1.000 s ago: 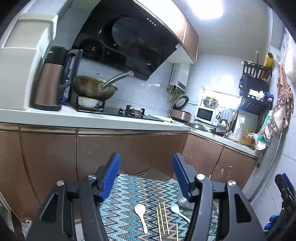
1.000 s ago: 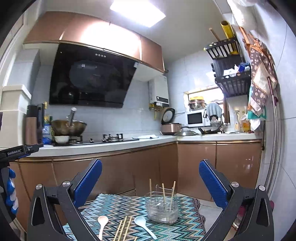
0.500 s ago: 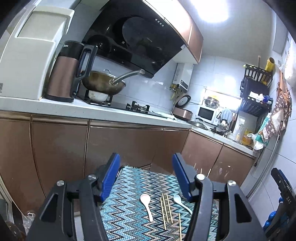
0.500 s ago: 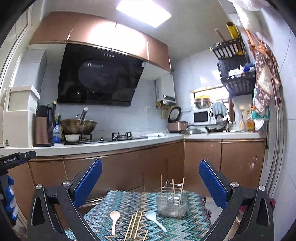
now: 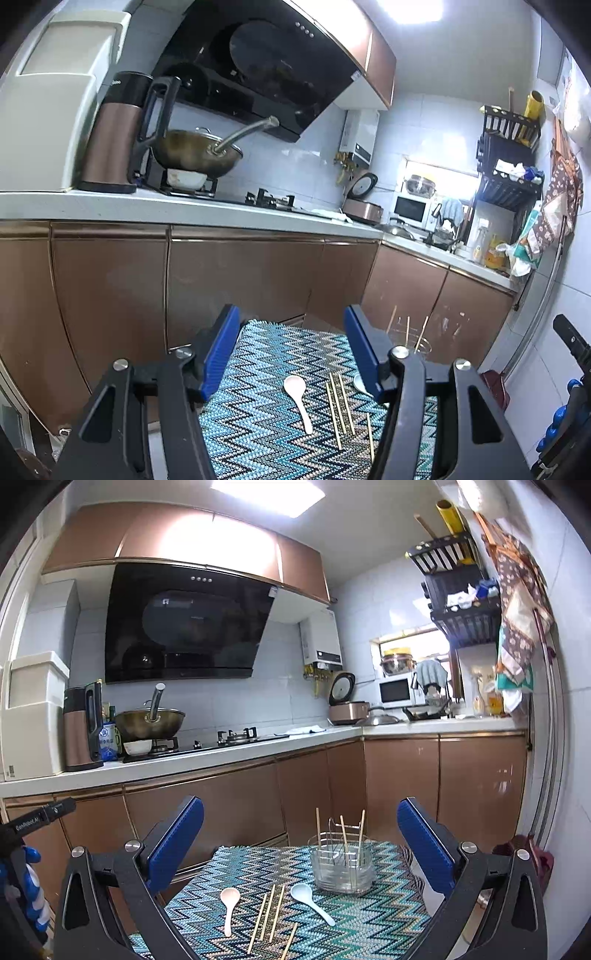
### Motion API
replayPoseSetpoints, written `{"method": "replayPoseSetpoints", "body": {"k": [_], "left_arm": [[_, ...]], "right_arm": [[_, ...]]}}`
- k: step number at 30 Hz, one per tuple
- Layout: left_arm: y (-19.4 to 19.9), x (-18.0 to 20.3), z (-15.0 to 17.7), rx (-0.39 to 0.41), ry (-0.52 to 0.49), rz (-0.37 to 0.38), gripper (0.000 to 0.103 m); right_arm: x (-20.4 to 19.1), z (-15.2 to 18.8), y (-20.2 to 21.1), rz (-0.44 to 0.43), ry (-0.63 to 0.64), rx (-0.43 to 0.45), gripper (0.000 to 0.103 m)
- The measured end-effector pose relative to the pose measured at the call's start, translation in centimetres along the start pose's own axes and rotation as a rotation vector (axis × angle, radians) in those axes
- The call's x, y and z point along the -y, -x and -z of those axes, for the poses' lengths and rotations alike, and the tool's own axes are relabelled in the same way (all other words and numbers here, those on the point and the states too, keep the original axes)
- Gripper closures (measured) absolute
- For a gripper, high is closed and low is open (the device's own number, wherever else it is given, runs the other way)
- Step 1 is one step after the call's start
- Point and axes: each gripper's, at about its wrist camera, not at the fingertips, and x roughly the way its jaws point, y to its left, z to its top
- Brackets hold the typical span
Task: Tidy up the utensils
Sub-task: 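Withdraw both open tools up from the wire holder, then lower both tools and grasp a bamboo chopstick with each tool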
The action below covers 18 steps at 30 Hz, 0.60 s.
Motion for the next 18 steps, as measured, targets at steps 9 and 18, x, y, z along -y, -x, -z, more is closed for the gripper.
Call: {"method": "replayPoseSetpoints", "body": {"k": [9,18], "left_arm": [[-1.6,2.7,1.2,-0.017,-0.056,-0.007,0.046],[-2.2,5.1,1.8,0.07,-0.133,-0.094,0.046]], "right_arm": [[2.5,1.3,-1.1,0.024,-0.053,-0.03,0.0],[4.8,3.0,-3.2,0.016,-0.081,-0.044,0.0]]}}
